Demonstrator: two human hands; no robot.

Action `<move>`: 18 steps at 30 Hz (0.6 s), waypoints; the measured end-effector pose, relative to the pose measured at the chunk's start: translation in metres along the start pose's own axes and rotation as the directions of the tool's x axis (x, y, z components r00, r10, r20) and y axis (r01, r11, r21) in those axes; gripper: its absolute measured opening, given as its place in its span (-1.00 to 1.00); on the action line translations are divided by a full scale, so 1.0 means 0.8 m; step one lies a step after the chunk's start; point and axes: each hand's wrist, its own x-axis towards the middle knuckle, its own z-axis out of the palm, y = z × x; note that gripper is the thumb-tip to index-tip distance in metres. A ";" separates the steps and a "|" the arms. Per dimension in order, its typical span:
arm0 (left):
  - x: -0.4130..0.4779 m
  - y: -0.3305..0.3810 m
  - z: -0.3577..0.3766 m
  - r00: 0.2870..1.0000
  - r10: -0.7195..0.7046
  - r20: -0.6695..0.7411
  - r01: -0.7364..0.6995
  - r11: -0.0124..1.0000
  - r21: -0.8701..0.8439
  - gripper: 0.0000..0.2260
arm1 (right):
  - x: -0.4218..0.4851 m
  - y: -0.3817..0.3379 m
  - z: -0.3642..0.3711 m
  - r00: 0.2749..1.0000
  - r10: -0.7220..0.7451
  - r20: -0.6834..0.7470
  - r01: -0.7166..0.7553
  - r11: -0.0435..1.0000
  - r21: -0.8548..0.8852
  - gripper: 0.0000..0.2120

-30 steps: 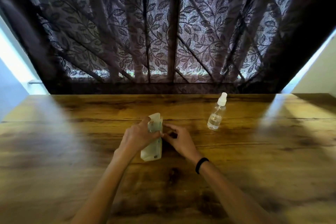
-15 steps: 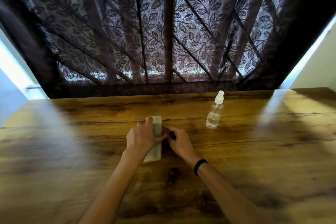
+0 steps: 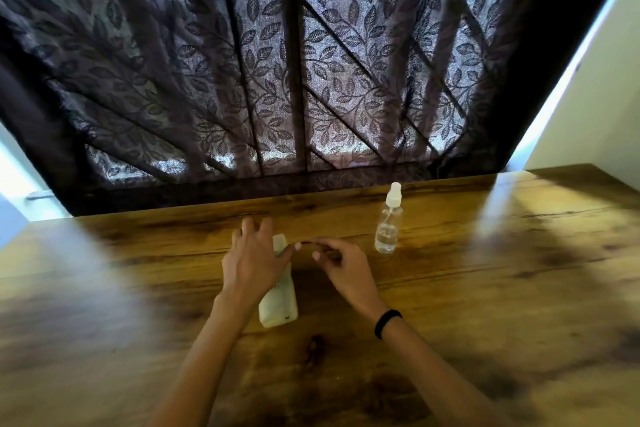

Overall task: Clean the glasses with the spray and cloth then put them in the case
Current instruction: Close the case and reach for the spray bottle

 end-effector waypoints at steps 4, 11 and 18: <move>0.021 0.024 0.000 0.989 0.142 -0.029 -0.144 0.980 -0.138 -0.55 | -0.001 -0.011 -0.031 0.918 -0.243 -0.314 0.207 0.968 -0.143 -0.81; 0.043 0.091 0.030 0.918 0.340 0.205 -0.105 0.707 -0.699 -0.64 | 0.001 -0.006 -0.082 0.721 -0.155 -0.676 0.220 0.976 0.010 -0.81; 0.044 0.133 0.057 0.844 0.324 0.427 0.210 0.534 -0.819 -0.60 | 0.003 0.033 -0.083 0.904 0.106 -0.414 0.008 0.964 0.265 -0.60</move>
